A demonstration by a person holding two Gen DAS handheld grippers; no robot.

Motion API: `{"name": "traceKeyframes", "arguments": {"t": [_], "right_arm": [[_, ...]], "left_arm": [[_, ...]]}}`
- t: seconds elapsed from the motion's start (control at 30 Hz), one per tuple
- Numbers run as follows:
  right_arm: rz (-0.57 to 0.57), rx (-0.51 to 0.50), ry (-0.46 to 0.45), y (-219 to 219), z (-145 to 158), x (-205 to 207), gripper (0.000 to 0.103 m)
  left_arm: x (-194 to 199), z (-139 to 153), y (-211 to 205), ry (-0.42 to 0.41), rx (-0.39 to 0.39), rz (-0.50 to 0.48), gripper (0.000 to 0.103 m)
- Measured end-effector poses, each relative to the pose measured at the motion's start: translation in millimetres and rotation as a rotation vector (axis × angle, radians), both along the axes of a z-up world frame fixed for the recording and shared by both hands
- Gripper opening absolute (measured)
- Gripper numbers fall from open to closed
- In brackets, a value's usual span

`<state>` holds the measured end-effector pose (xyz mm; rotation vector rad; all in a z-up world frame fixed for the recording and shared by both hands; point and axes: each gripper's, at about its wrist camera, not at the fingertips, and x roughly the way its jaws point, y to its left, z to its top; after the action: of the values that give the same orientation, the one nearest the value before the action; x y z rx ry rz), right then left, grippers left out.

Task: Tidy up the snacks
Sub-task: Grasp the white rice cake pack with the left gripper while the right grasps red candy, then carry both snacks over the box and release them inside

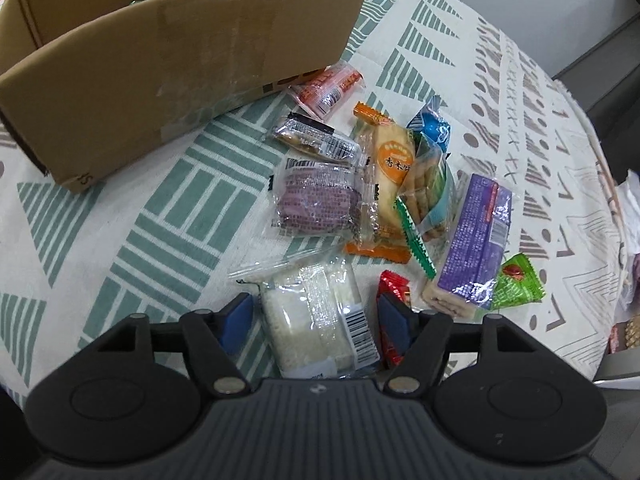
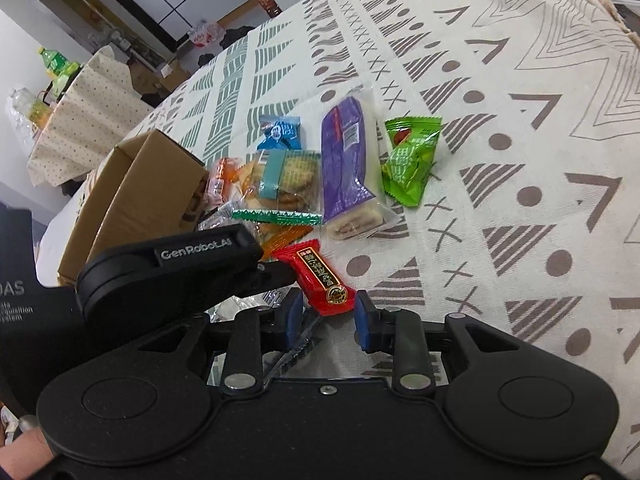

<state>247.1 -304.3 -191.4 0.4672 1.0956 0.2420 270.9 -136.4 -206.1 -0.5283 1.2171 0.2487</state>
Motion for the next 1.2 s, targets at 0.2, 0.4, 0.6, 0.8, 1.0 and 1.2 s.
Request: {"name": "traceKeyframes", "arguments": {"t": [0.2,0.4,0.6,0.8,1.0,1.2], "right_arm": [[0.033,-0.030,-0.001,12,-5,5,0.030],[0.039,-0.071,-0.007,17,-8,9,0.030],[0.093,-0.116,-0.026,33,-8,12,0.039],[0.149,-0.198,-0.059,51,-7,10,0.041],[0.189,-0.248,-0.063,58,-9,6,0.027],[0.179,-0.205,-0.070,55,0,0,0.023]], "left_arm": [[5,1,1,0.036,0.042,-0.042,0.065],[3,1,12,0.052,0.051,-0.047,0.059],[-3,3,26,0.045,0.032,-0.045,0.052],[-14,7,44,0.038,0.017,-0.015,0.050],[-24,13,59,0.027,0.013,0.010,0.049],[-35,30,67,-0.007,-0.006,0.005,0.048]]}}
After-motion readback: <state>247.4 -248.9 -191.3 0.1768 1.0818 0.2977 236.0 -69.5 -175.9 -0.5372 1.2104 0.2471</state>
